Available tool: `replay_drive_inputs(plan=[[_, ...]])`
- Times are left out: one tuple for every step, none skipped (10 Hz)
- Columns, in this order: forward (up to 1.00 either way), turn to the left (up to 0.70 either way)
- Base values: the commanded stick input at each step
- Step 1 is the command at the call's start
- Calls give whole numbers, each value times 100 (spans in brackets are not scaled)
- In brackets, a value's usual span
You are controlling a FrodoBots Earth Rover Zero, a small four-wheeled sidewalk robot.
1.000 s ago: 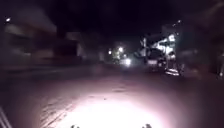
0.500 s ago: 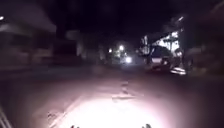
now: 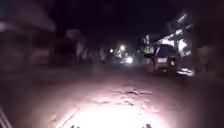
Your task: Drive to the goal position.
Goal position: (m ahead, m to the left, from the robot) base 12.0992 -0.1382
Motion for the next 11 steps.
replay_drive_inputs(plan=[[85, -34], [85, -34], [85, -20], [85, 0], [85, 0], [85, 0], [85, 0], [85, 0], [85, 0], [85, 0], [85, 0]])
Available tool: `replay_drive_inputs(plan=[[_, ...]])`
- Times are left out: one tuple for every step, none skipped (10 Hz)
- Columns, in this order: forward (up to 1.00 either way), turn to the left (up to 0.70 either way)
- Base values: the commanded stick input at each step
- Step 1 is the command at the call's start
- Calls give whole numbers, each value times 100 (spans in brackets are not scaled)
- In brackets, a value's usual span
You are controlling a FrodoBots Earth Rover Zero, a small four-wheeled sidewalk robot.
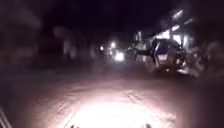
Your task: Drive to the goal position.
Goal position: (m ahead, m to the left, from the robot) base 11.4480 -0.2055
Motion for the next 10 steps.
replay_drive_inputs(plan=[[85, 0], [85, 0], [85, 0], [85, 0], [85, 0], [85, 0], [85, 0], [85, 0], [85, -15], [85, -34]])
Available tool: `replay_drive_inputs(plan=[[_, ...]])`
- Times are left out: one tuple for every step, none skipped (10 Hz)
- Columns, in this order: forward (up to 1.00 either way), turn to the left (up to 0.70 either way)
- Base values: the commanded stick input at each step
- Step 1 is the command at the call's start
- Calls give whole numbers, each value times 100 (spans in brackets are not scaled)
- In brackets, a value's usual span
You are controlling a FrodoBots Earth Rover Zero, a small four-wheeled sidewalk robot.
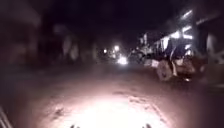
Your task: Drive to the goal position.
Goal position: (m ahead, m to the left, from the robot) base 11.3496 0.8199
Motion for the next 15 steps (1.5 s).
replay_drive_inputs(plan=[[85, -34], [85, -34], [85, -34], [85, -34], [85, -11], [85, 0], [85, 0], [85, 0], [85, 0], [85, 0], [85, 0], [85, 0], [85, 0], [85, 0], [85, 0]])
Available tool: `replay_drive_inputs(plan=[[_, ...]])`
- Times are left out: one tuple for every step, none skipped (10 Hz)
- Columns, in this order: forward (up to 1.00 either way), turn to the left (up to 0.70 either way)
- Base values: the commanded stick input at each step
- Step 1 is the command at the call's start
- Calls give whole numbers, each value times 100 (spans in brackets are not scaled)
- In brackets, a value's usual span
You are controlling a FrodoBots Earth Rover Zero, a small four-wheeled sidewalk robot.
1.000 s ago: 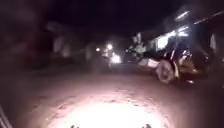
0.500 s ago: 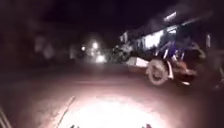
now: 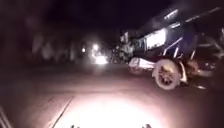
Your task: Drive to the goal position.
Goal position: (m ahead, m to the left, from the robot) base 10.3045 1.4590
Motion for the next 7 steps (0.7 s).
replay_drive_inputs(plan=[[85, 0], [85, 0], [85, 0], [85, 0], [85, 0], [85, 0], [85, 0]])
